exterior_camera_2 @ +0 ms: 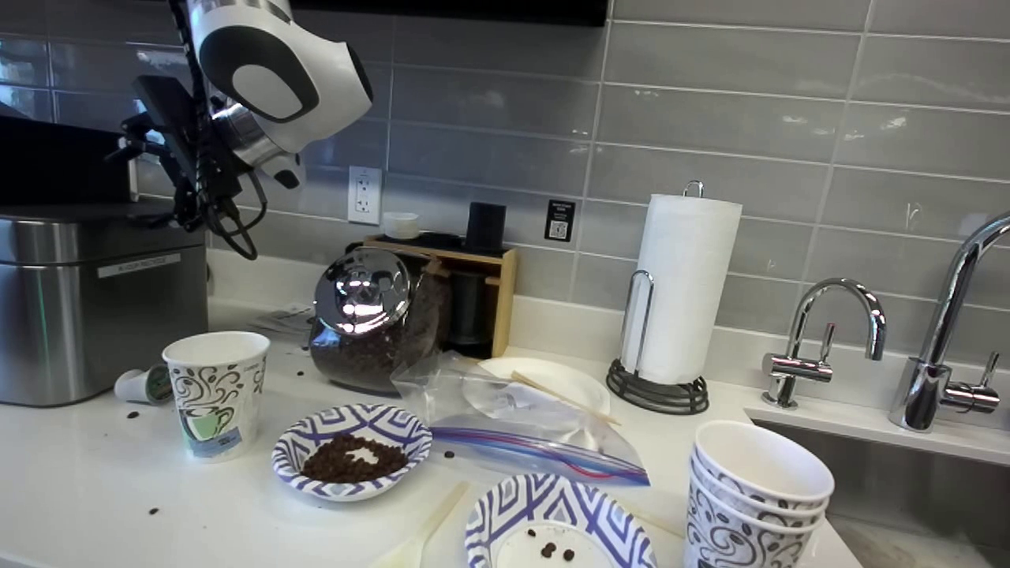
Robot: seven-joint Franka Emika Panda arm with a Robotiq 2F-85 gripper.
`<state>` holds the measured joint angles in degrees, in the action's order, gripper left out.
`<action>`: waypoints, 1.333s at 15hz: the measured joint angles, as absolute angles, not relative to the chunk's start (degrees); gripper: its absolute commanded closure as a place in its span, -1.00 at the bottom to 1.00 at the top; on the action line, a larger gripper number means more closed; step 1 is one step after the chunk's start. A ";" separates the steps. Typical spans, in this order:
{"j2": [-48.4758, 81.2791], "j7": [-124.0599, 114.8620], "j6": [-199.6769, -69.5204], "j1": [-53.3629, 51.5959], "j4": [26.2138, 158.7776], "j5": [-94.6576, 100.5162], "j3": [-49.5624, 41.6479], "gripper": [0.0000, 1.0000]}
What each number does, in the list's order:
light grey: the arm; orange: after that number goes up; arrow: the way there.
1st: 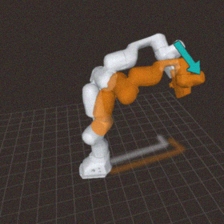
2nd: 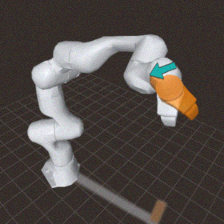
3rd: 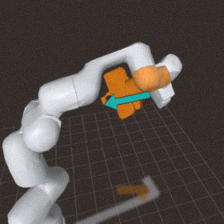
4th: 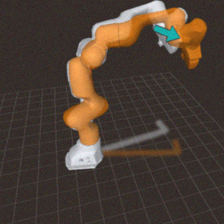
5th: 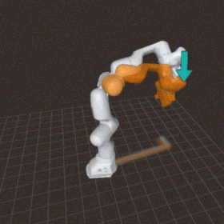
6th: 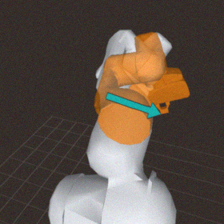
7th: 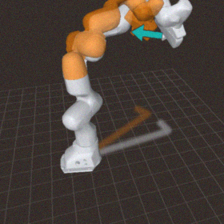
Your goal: Open the lid on the bin and put a k-cup into it then close it
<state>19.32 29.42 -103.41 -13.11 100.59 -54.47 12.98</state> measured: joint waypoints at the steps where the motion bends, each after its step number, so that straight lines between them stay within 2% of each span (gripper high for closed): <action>1: 19.35 29.67 -103.41 -13.03 100.59 -54.89 13.02 -1.00; 20: 19.60 32.92 -102.37 -12.24 100.53 -57.58 13.27 -1.00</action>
